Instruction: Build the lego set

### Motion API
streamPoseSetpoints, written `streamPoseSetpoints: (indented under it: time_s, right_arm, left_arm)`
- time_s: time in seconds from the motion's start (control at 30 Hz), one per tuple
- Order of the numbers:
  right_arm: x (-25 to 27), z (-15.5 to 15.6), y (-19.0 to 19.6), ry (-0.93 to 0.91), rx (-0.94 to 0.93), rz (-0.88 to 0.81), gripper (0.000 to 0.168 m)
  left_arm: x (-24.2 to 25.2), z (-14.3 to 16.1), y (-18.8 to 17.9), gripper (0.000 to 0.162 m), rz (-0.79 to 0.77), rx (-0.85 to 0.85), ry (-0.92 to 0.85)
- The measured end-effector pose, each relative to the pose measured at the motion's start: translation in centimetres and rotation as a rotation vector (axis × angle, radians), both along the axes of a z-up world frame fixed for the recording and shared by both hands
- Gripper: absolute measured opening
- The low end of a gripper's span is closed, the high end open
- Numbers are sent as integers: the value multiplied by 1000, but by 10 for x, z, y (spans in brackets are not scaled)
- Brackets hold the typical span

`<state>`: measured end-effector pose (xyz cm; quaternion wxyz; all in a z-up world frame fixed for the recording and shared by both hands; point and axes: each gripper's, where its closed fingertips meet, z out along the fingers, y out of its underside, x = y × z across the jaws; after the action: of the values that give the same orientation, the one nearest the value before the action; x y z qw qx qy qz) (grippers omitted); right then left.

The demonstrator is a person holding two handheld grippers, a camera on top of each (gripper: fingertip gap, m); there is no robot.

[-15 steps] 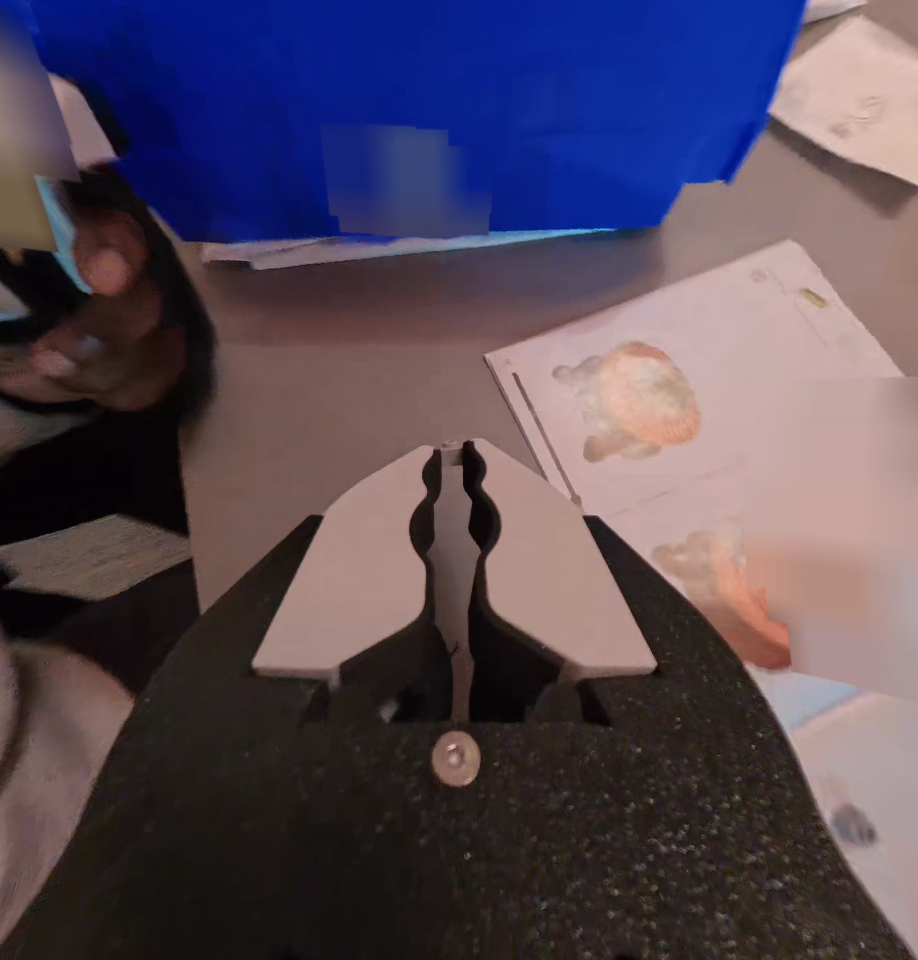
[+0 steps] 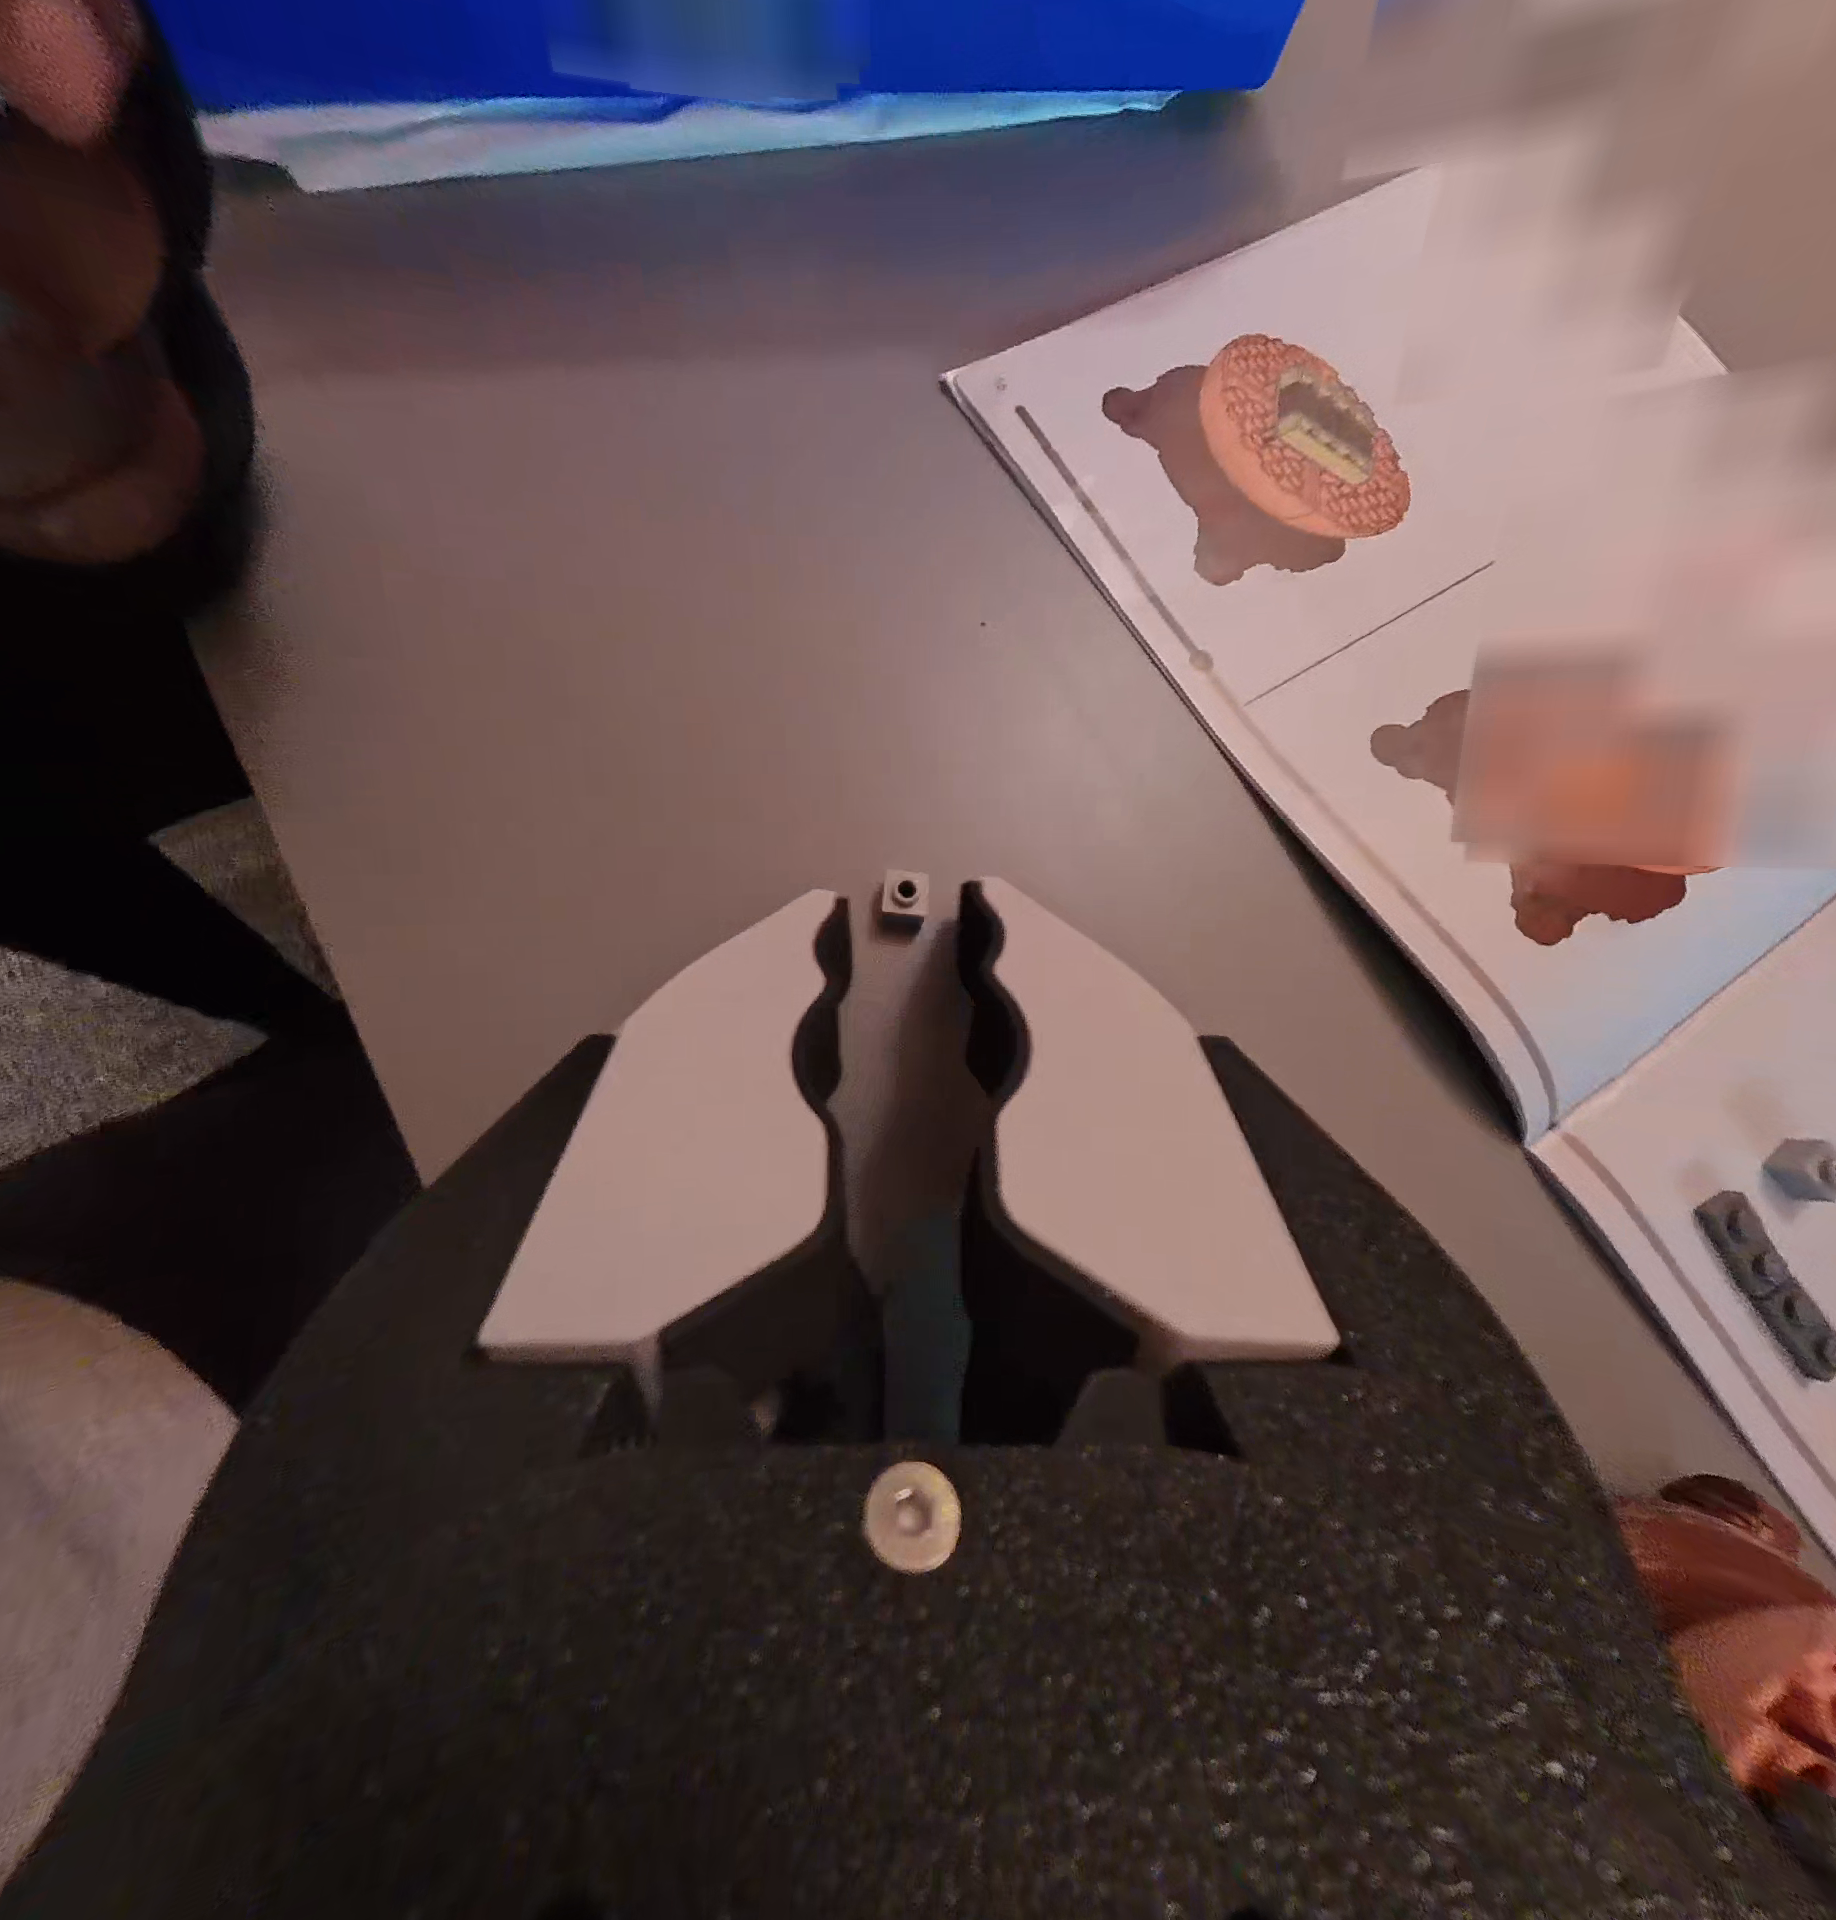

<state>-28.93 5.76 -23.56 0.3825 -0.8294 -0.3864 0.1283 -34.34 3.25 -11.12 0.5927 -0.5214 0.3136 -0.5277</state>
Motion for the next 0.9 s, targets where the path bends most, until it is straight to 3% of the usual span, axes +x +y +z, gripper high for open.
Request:
streamPoseSetpoints:
  time_s: [0.03, 0.37, 0.43, 0.6, 0.67, 0.8, 0.9]
  right_arm:
    - [1, 3, 0, -18, 5, 13, 23]
    - [2, 5, 4, -166, -19, 204, 7]
    - [10, 28, 2, -132, 4, 278, 7]
    - [14, 126, -29, 115, -31, 583, 7]
    - [10, 142, -41, 135, -56, 674, 7]
    - [17, 114, -43, -70, -92, 687, 7]
    - [18, 109, -46, -44, -129, 675, 7]
  left_arm:
    - [2, -2, 0, 11, -8, -16, 6]
    - [8, -7, -2, 10, -67, -65, 32]
    - [12, -8, -3, 11, -101, -93, 28]
    - [37, -12, -18, 11, -302, -192, 23]
    - [47, -14, -23, 11, -314, -161, 71]
    - [63, -14, -26, 11, -299, -112, 94]
    - [67, -15, -25, 11, -297, -110, 109]
